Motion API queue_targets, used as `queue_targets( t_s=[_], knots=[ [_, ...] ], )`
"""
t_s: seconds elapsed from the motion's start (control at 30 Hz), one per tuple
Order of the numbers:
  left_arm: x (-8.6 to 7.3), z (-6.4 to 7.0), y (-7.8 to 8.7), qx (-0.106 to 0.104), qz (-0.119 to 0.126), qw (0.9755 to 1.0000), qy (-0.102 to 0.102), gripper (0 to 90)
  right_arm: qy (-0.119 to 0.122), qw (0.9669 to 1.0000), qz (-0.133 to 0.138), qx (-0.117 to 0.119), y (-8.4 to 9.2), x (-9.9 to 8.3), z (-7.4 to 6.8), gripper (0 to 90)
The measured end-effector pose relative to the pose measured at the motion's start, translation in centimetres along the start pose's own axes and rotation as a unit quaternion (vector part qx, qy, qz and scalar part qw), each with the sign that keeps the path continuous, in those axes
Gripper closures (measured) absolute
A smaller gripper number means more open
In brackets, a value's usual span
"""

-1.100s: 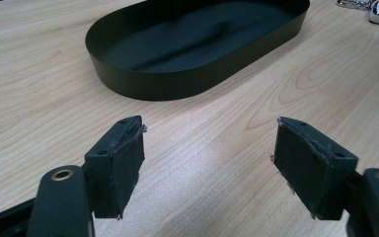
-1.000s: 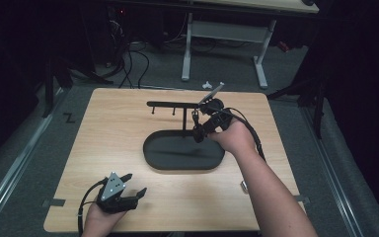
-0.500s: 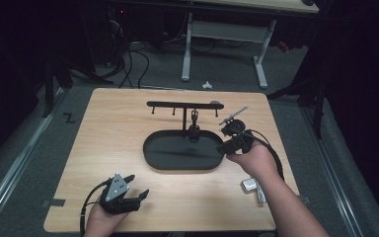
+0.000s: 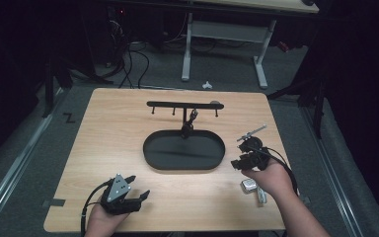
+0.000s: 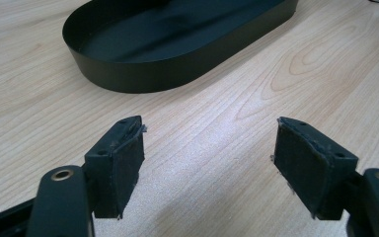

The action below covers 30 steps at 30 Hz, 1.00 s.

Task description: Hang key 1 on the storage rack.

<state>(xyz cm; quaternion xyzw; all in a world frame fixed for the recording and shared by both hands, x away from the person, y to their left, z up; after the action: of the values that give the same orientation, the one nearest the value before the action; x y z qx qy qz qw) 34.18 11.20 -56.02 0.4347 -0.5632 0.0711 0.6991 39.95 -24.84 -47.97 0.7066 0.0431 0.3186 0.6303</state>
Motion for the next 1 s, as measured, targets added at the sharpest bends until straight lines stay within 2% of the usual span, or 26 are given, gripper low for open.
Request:
queue_targets(
  t_s=[0.17, 0.3, 0.47, 0.6, 0.7, 0.83, 1.0],
  knots=[
    [0.0, 0.0, -0.2, 0.000, -0.001, 1.0000, 0.000, 27.8, -0.019, 0.9997, -0.011, -0.005, -0.7, -2.1, 1.4, 55.2],
    [0.0, 0.0, -0.1, 0.000, -0.001, 1.0000, 0.000, 27.8, -0.033, 0.9993, -0.016, -0.006, -1.2, -3.0, 2.3, 55.4],
    [0.0, 0.0, -0.1, 0.000, -0.002, 1.0000, -0.001, 27.8, -0.047, 0.9985, -0.022, -0.019, -1.8, -4.2, 3.5, 55.8],
    [0.0, 0.0, -0.1, 0.001, -0.002, 1.0000, -0.002, 27.8, -0.057, 0.9977, -0.025, -0.025, -2.4, -4.6, 4.3, 54.6],
    [0.0, -0.1, -0.1, 0.001, -0.001, 1.0000, -0.001, 27.8, -0.071, 0.9961, -0.042, -0.032, -3.7, -4.8, 5.3, 53.7],
    [0.0, -0.2, 0.0, 0.002, 0.000, 1.0000, -0.001, 27.8, -0.076, 0.9950, -0.056, -0.033, -4.7, -4.8, 5.7, 53.7],
    [0.0, -0.4, 0.1, 0.002, 0.002, 1.0000, 0.002, 27.8, -0.070, 0.9938, -0.079, -0.035, -5.8, -5.1, 5.9, 57.3]
  ],
)
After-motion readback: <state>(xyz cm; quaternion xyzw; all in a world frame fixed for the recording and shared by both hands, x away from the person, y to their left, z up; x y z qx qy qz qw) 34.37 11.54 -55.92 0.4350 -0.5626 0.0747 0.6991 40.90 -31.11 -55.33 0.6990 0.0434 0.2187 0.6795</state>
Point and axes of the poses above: each handheld gripper's, and its own axes: y roughly backward along the jaws, x roughly out of its top, z roughly to its right, the point moved 7 cm from there along -y, roughly forward along the jaws, and after that the axes turned 1 degree about y, right-handed, at the moved point
